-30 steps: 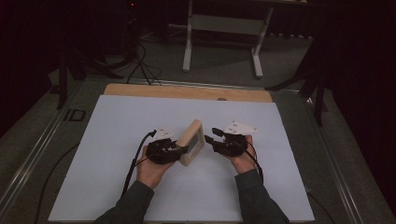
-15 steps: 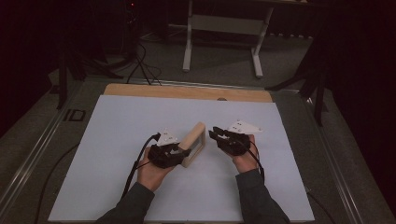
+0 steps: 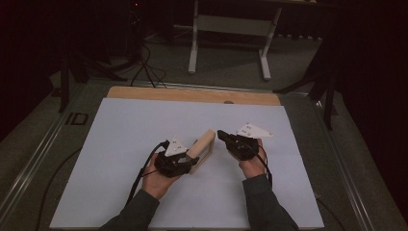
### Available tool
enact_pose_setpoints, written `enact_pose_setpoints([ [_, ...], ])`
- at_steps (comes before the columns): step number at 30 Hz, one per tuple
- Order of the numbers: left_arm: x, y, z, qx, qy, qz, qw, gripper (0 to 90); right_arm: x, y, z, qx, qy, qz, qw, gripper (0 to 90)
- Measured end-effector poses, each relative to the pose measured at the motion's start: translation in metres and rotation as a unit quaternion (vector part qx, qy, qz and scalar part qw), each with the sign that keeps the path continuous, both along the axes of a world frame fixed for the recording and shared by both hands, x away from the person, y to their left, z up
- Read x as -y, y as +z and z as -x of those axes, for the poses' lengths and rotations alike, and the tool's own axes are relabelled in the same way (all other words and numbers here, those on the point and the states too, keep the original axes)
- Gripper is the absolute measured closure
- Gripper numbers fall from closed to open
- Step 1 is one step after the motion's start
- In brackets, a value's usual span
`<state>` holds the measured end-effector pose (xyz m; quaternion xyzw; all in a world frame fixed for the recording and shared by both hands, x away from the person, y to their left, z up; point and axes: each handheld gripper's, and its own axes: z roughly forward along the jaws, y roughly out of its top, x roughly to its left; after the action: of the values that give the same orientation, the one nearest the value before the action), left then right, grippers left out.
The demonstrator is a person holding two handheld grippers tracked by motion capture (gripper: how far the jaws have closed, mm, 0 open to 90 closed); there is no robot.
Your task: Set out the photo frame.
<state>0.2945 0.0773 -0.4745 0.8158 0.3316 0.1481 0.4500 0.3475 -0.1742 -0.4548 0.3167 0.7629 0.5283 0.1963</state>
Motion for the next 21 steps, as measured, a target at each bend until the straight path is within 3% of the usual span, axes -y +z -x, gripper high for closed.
enact_pose_setpoints([
  [21, 0.006, 0.001, 0.011, 0.018, -0.032, -0.019, 0.9991, 60.4, -0.016, -0.003, 0.000, 0.002, 0.008, 0.008, 0.9999, 89.7],
])
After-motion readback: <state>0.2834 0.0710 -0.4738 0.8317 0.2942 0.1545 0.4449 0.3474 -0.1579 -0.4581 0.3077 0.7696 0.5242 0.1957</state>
